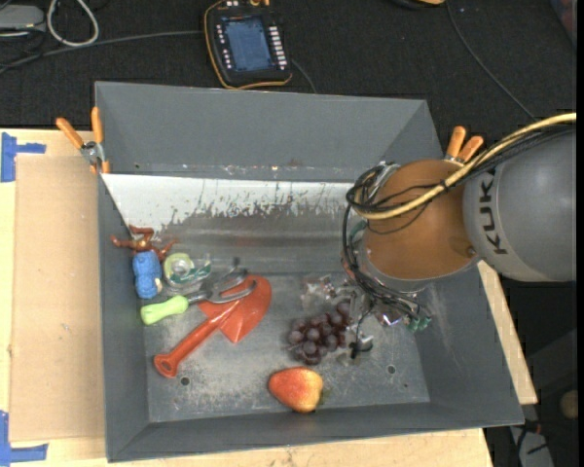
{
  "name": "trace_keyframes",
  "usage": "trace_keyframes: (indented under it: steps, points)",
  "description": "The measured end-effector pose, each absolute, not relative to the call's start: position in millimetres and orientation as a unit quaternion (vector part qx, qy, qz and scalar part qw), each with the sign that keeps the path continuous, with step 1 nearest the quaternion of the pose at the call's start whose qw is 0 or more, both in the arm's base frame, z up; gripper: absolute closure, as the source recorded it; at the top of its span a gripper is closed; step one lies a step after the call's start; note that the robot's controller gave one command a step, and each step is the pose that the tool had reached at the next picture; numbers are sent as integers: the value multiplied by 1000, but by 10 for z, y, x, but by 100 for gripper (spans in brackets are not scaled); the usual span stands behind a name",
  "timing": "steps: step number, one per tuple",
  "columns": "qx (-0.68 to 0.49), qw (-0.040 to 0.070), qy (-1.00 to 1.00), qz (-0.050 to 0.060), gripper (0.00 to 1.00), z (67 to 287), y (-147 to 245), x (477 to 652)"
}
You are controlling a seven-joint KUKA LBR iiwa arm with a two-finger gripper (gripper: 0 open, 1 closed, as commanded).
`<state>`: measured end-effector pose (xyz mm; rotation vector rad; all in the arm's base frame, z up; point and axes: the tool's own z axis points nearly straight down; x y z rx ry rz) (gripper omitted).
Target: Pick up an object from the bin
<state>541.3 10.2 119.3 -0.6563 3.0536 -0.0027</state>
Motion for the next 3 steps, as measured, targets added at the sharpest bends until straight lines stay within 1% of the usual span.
trace_keyframes:
  steps: [1, 2, 3]
  points:
    - [-98, -7, 995, 1, 0, 1642, 194, 5018]
    - [-180, 3, 984, 2, 0, 756, 115, 5120]
    - [-100, 3, 995, 1, 0, 1433, 185, 5020]
